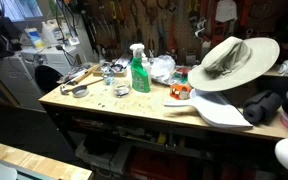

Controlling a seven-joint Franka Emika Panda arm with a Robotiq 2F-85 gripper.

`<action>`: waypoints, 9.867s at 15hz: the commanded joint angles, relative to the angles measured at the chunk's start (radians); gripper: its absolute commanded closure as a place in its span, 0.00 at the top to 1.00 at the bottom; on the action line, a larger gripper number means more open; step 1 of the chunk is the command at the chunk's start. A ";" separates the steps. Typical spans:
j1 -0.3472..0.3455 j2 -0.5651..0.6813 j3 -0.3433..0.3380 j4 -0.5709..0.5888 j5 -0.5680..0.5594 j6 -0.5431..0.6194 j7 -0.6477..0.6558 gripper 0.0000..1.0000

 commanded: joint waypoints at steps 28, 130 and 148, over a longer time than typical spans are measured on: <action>0.113 0.504 0.064 0.010 0.388 0.571 0.155 1.00; 0.197 0.694 0.134 0.058 0.270 0.531 0.363 0.01; 0.078 0.789 0.039 0.107 0.212 0.766 0.462 0.01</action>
